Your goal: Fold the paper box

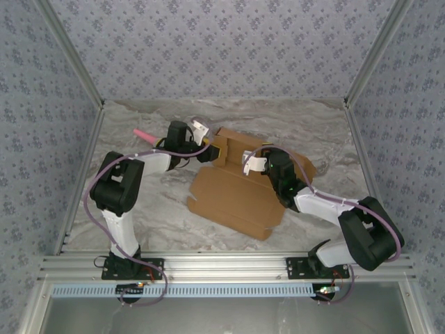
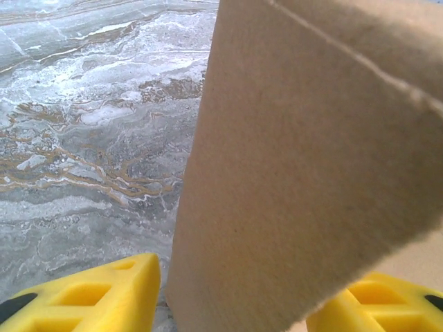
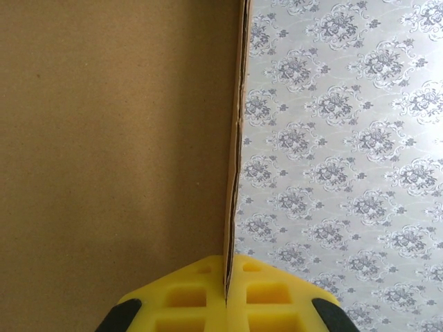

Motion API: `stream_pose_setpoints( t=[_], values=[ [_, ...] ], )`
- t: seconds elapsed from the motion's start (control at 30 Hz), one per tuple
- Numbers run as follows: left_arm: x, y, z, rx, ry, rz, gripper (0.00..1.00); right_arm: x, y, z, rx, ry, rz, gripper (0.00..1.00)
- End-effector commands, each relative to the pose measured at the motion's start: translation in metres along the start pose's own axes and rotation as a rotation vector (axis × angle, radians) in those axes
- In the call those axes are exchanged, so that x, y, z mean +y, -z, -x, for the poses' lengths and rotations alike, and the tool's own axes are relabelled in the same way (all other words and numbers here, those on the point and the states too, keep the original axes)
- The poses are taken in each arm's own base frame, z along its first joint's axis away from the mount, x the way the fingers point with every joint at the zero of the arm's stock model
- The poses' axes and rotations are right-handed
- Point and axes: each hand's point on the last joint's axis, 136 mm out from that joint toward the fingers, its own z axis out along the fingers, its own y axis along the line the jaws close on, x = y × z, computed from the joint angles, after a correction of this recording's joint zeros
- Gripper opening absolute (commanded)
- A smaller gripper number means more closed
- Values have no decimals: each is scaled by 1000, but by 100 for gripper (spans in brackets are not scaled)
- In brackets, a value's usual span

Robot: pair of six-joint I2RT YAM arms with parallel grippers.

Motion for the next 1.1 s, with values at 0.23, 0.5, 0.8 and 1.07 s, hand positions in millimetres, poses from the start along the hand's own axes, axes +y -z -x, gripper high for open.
stream_pose_setpoints(
  t=[0.23,0.5,0.8,1.07],
  values=[
    [12,-13,5,-36,-31,178,47,16,4,6,-23,8,75,0],
    [14,-17,8,-76,-50,289,39,18,6,7,-21,-6,89,0],
    [35,-13,1,-44,-30,477,33,13,8,7,-19,-25,81,0],
    [47,-8,7,-89,3,601,26,15,9,5,-10,-34,90,0]
  ],
)
